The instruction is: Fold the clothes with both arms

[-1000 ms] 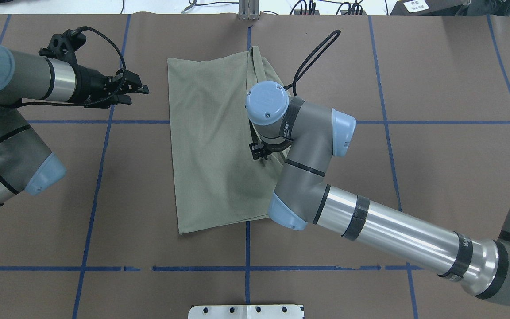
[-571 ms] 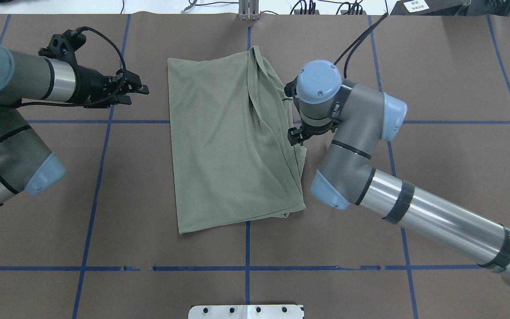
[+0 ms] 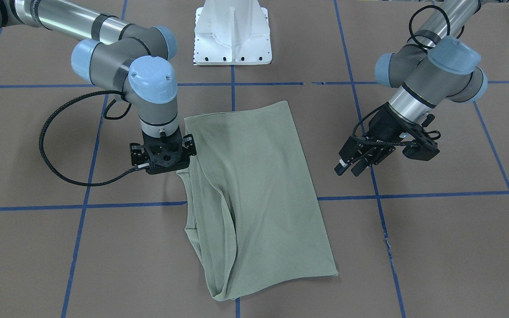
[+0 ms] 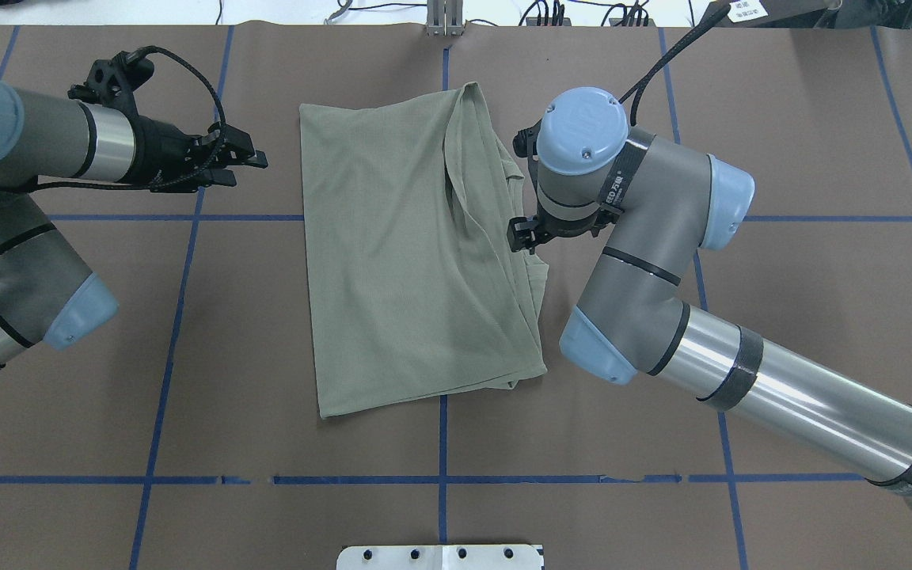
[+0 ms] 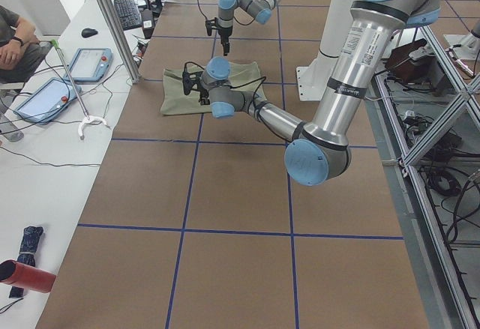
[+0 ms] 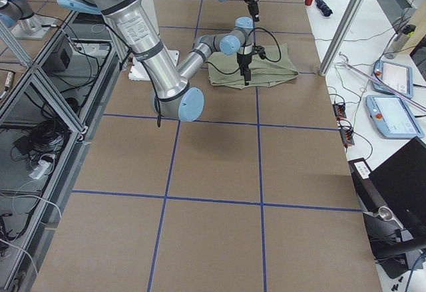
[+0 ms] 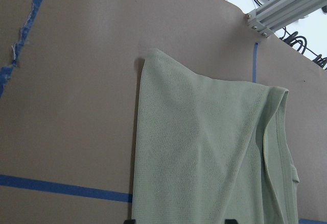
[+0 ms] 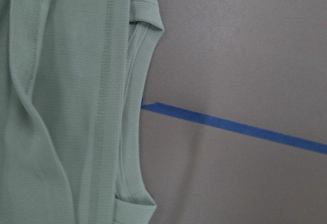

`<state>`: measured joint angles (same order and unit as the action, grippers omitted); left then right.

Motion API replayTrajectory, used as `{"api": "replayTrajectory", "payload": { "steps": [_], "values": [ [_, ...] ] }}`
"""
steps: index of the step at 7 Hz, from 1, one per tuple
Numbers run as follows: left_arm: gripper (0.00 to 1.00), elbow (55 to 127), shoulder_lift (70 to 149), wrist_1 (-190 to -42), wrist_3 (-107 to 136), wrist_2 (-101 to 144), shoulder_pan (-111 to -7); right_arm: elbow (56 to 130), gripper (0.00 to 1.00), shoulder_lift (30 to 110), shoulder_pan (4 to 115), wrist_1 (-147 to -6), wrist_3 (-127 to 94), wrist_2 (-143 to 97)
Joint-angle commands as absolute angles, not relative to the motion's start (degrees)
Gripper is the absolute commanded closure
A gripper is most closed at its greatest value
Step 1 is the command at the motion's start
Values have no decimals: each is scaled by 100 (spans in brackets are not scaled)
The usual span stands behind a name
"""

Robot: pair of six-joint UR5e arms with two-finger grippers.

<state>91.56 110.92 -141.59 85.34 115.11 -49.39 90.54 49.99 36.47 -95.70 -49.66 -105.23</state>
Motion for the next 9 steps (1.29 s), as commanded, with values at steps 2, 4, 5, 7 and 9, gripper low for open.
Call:
{"api": "replayTrajectory", "payload": {
  "steps": [2, 4, 5, 7, 9],
  "values": [
    [34, 9219, 11083, -14159, 8534, 11505, -4948, 8119, 0, 4127, 3533, -9336, -5405, -10477],
    [34, 9334, 10969, -14150, 8534, 11505, -4948, 6939, 3, 3483, 3577, -8651, -5458, -10284],
    [34, 9369, 10969, -14150, 8543, 11505, -4948, 6587, 21, 3254, 3586, -8614, -5502, -10214],
    [34, 9352, 10969, -14150, 8534, 11505, -4948, 6355, 34, 3173, 3586, -8500, -5511, -10134],
    [34, 9352, 10969, -14142, 8534, 11514, -4940, 6179, 36, 3164, 3577, -8271, -5485, -10169]
  ]
}}
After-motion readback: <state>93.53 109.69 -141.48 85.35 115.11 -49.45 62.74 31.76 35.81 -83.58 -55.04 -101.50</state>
